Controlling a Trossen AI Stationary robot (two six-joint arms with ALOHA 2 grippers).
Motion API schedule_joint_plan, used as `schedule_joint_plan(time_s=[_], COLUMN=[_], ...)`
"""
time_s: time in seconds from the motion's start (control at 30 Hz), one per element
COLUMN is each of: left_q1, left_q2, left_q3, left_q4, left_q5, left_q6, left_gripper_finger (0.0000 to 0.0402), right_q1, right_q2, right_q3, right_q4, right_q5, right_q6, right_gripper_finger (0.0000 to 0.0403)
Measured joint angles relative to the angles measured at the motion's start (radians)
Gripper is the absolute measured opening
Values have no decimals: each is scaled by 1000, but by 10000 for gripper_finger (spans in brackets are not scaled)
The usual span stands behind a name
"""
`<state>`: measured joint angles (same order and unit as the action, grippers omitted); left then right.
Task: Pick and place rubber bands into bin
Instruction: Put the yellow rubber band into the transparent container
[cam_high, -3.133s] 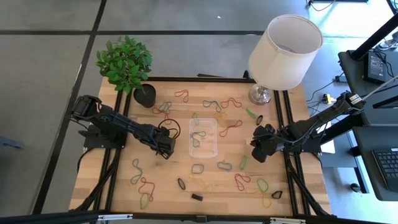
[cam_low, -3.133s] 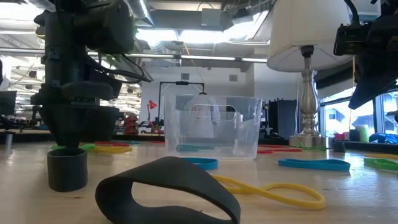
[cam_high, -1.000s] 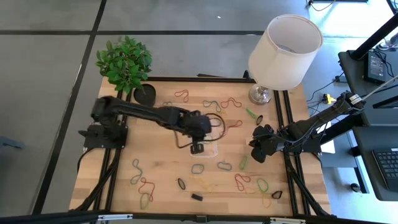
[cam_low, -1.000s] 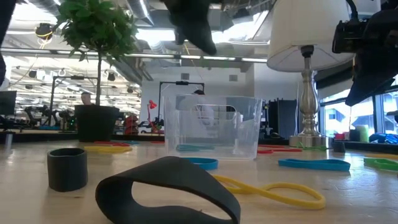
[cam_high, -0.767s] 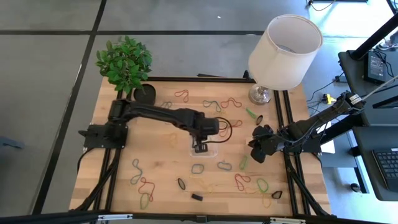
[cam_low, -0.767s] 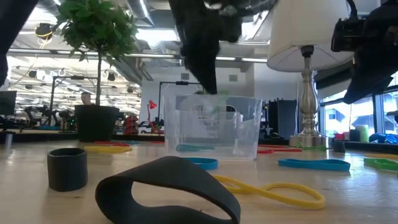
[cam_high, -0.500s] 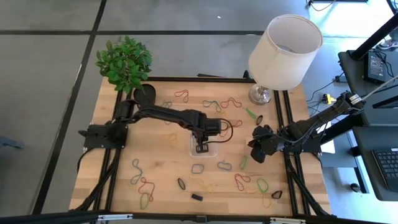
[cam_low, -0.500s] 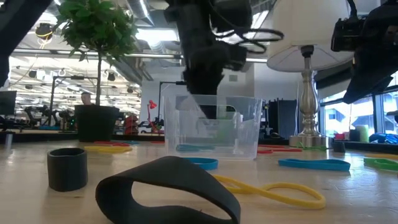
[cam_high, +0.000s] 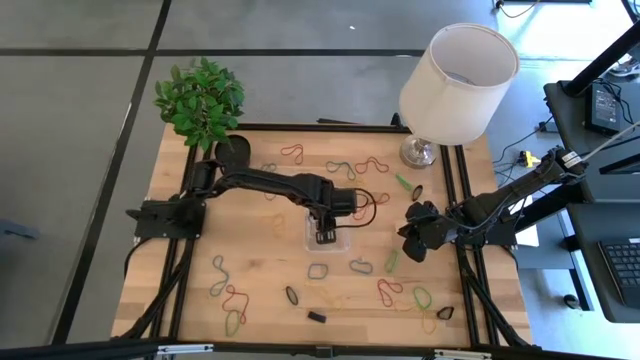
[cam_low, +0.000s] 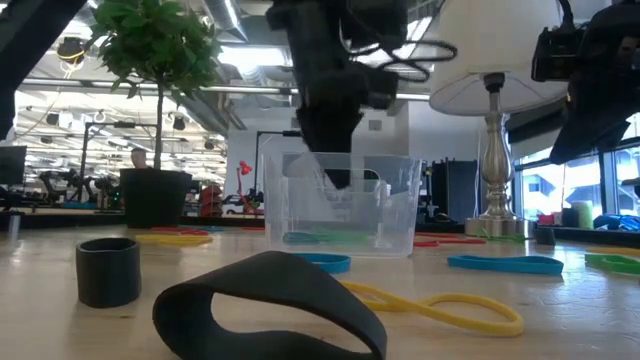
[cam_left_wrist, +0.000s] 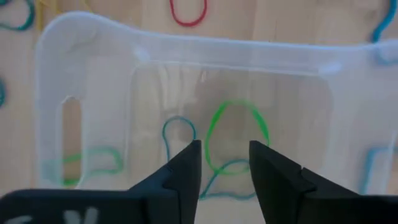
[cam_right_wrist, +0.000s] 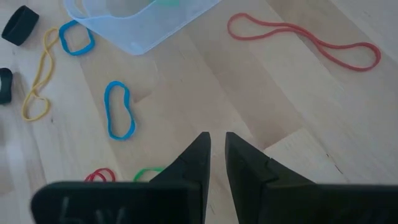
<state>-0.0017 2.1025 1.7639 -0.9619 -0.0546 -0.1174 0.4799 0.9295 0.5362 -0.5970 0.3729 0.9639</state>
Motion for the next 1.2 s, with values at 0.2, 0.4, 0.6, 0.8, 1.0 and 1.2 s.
schedule_joint_plan(time_s=[0.2, 0.4, 0.6, 0.8, 1.0, 1.2], left_q1=[-5, -19, -17, -17, -17, -17], left_q2=[-73, -247, -530, -807, -1034, -1203], left_q3=[27, -118, -409, -672, -863, -992], left_q4=[-111, -90, 38, 140, 162, 188], left_q5=[-25, -26, -36, -40, -39, -31], left_q6=[44, 85, 2, -57, -108, -113], left_gripper_finger=[126, 89, 54, 33, 17, 7], right_q1=[-3, -32, -79, -165, -281, -361], right_q2=[0, 0, 10, 26, 41, 76], right_q3=[0, 0, 1, 1, 2, 0], right_q4=[54, 86, 124, 119, -36, -269], right_q5=[0, 0, -1, -27, -169, -277], right_q6=[24, 27, 55, 52, 173, 289], right_gripper_finger=[54, 54, 66, 124, 177, 186])
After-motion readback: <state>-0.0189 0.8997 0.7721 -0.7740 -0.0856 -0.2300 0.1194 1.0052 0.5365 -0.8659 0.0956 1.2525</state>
